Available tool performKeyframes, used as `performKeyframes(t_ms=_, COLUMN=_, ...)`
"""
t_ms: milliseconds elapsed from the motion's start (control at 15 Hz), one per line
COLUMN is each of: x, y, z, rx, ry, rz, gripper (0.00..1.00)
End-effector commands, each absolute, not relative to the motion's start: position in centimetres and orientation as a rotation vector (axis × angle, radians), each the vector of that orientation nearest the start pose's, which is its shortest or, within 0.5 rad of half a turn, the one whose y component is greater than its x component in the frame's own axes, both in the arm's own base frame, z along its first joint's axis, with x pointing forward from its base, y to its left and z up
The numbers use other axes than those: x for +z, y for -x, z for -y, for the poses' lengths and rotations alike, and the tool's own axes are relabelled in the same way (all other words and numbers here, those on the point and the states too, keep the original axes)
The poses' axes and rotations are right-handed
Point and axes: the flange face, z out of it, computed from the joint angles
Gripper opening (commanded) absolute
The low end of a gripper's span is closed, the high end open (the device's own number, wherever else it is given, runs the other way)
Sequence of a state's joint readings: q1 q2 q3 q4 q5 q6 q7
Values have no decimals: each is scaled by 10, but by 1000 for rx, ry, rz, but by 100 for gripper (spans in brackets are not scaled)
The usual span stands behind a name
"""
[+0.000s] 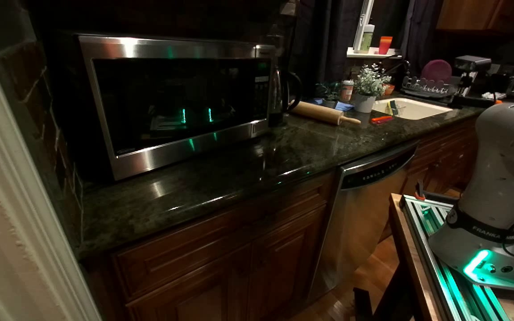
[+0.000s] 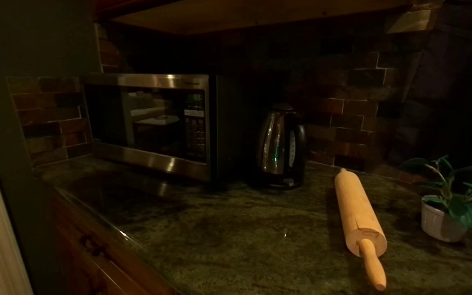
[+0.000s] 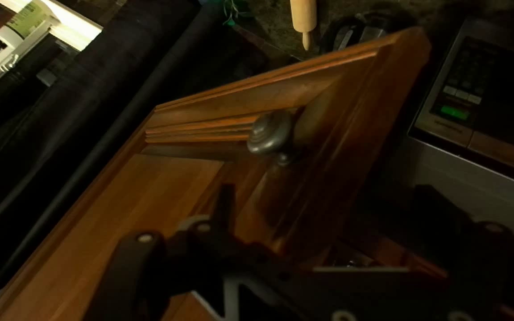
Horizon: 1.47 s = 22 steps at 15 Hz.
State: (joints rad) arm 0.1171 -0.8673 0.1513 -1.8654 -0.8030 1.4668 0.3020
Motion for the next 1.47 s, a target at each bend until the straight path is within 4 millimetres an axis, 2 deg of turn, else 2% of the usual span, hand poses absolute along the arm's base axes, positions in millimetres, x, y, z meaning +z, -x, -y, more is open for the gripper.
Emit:
performKeyframes(t_ms=0, x=858, y=-212, z=-14, rx=817, ry=-2185, rz=461, gripper=100)
performKeyframes(t_ms=400, x=869, y=-205, z=-3, rx=744, ry=-2112, rz=505, gripper=100)
performKeyframes(t_ms=733, x=870, y=-193, z=1, rx=682, ry=-2085, rz=486, gripper=100)
performKeyframes(t_ms=1000, x=870, y=-175, z=4, rx=621, ry=-2082, rz=502, gripper=100)
performKeyframes(t_ms=1400, x=868, y=-139, z=14, rx=575, ry=-2069, rz=577, gripper=100)
